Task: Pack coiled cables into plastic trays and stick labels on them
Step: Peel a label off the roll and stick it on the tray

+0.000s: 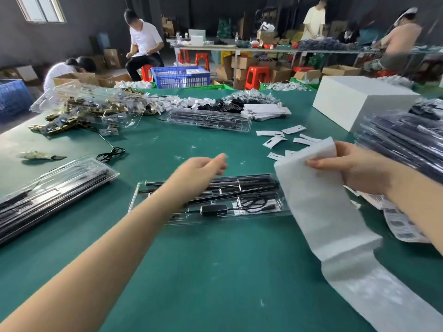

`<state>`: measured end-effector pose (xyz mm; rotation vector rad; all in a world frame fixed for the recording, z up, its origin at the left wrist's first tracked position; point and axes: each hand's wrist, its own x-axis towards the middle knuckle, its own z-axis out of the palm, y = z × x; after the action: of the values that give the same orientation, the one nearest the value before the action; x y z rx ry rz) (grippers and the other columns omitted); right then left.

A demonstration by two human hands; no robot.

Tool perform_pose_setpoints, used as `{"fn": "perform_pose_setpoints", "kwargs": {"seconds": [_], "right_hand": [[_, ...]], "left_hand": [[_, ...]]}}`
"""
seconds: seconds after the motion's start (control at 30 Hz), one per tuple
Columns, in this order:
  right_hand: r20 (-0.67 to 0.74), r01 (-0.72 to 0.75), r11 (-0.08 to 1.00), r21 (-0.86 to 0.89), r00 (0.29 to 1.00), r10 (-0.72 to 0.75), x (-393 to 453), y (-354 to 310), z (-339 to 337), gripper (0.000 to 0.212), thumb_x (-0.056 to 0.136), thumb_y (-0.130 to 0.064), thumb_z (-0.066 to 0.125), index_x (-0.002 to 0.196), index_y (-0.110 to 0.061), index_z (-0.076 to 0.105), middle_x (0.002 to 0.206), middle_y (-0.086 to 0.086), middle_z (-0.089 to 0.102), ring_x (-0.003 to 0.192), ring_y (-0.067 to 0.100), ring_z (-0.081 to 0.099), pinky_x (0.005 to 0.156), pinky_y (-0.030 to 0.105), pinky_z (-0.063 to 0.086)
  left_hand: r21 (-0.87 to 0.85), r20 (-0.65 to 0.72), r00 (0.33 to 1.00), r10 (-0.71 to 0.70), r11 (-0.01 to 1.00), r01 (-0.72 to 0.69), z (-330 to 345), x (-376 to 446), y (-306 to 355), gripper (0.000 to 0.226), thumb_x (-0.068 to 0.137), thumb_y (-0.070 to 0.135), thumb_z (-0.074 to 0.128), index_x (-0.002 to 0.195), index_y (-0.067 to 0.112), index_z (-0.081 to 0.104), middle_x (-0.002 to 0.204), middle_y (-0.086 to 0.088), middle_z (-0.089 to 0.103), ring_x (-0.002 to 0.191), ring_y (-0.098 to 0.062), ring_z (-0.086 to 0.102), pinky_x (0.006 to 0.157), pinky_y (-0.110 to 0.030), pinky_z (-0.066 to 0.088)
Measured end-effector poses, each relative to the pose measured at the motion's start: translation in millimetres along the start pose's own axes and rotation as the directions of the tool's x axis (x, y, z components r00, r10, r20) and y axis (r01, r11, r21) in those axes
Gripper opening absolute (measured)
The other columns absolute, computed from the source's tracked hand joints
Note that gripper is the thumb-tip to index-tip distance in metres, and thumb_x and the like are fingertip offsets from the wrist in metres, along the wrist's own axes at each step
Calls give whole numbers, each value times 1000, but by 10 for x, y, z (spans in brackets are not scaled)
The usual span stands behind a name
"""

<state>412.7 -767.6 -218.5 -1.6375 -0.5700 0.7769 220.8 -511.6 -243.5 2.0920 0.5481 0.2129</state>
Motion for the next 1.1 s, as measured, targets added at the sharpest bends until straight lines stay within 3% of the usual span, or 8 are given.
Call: {"fn": "perform_pose_setpoints", "kwargs": {"seconds": [0.1,0.27,0.33,0.43,0.53,0.67,0.8,1.1], "right_hand": [[101,54,998,-40,994,-50,-90,60,207,56,62,-8,78,115,1,61,110,17,70,98,27,69,82,35,58],[290,83,995,-54,955,-64,-167,190,330,50,75,1,75,119,-22,68,121,7,68,110,19,65,84,29,55],[327,28,998,53,944,-44,-174,234,352,50,77,-9,78,123,-22,65,124,7,67,110,21,66,81,29,56],[97,55,980,189,993,-74,-124,310,429,47,75,-17,74,120,-8,64,113,8,71,96,19,70,74,29,59],[-97,166,981,100,983,-157,-73,384,544,37,73,-8,73,110,-6,67,97,1,75,85,12,71,70,23,58],[-158,244,968,-56,955,-250,-31,435,627,19,84,-2,70,96,-17,70,93,-4,76,84,9,70,73,19,56],[-137,298,950,-97,941,-309,-7,407,691,15,85,-10,70,99,-16,70,95,0,76,87,12,71,76,22,57],[-96,303,864,-403,924,-369,-11,264,737,23,87,-20,71,103,-14,56,103,9,68,93,18,66,84,31,53]], "left_hand": [[-442,396,916,-70,859,257,432,28,356,44,90,64,43,118,32,53,108,1,72,93,-16,69,94,-37,50],[-793,18,1000,-18,608,25,825,155,361,60,88,5,66,141,19,40,95,-5,68,62,-10,66,62,-29,55],[-766,-38,997,60,640,-67,858,173,282,53,87,-3,64,130,26,52,99,-4,70,77,-15,69,71,-35,56],[-600,-113,973,203,766,-229,872,133,166,48,85,-6,63,110,36,64,113,6,68,102,-21,66,87,-36,56],[-463,-93,968,232,851,-249,869,86,132,46,86,1,62,113,38,64,115,23,64,86,-17,69,81,-36,59],[-80,-219,911,349,924,-373,893,120,100,34,87,25,69,120,26,66,126,9,57,113,-6,56,99,-23,43],[-43,-226,879,419,898,-439,921,109,127,30,88,38,67,116,26,68,93,14,66,91,0,62,83,-15,47],[-132,-153,925,347,921,-367,861,150,177,15,93,32,60,79,36,62,68,16,66,63,1,58,60,-17,45]]}}
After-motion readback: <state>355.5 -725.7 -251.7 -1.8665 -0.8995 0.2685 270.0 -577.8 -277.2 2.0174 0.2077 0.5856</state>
